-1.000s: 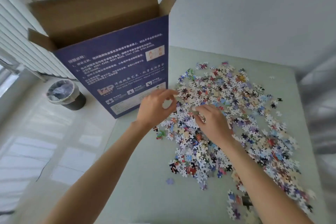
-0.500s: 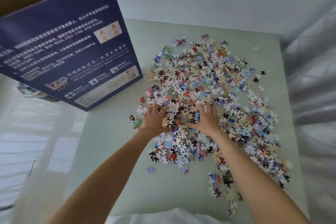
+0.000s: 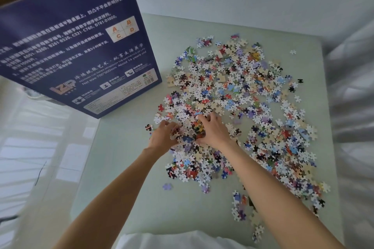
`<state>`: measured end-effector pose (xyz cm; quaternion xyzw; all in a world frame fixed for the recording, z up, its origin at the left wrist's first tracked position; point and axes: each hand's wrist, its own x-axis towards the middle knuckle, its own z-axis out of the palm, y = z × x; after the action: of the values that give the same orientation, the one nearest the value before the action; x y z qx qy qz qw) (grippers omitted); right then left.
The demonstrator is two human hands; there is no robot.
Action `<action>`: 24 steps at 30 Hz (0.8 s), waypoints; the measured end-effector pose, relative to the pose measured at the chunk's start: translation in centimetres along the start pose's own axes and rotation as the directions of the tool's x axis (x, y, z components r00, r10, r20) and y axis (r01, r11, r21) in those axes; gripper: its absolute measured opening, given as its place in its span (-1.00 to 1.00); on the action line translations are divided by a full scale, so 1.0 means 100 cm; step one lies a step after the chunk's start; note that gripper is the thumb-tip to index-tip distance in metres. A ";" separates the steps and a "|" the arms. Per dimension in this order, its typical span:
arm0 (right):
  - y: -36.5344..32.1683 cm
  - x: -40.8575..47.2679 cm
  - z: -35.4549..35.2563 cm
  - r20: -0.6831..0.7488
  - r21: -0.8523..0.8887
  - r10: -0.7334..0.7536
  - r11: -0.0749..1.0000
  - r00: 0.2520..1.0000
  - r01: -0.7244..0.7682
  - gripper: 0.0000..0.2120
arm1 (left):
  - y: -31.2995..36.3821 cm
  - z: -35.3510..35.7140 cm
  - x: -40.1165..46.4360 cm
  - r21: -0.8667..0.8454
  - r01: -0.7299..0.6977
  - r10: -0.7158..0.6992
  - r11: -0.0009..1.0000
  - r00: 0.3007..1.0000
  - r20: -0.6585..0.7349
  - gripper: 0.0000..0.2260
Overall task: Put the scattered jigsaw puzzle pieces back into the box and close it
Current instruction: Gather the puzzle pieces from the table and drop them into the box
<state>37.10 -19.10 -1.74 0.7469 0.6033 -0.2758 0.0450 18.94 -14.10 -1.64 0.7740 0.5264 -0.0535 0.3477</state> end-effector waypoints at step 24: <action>-0.008 -0.015 -0.006 -0.074 0.180 0.107 0.979 0.991 -0.093 -0.43 | -0.005 -0.012 -0.003 -0.088 0.036 -0.030 0.995 0.998 0.064 -0.58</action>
<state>36.36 -20.02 -0.33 0.7882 0.5396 -0.2940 -0.0327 18.01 -13.49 -0.86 0.7468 0.5300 -0.0598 0.3972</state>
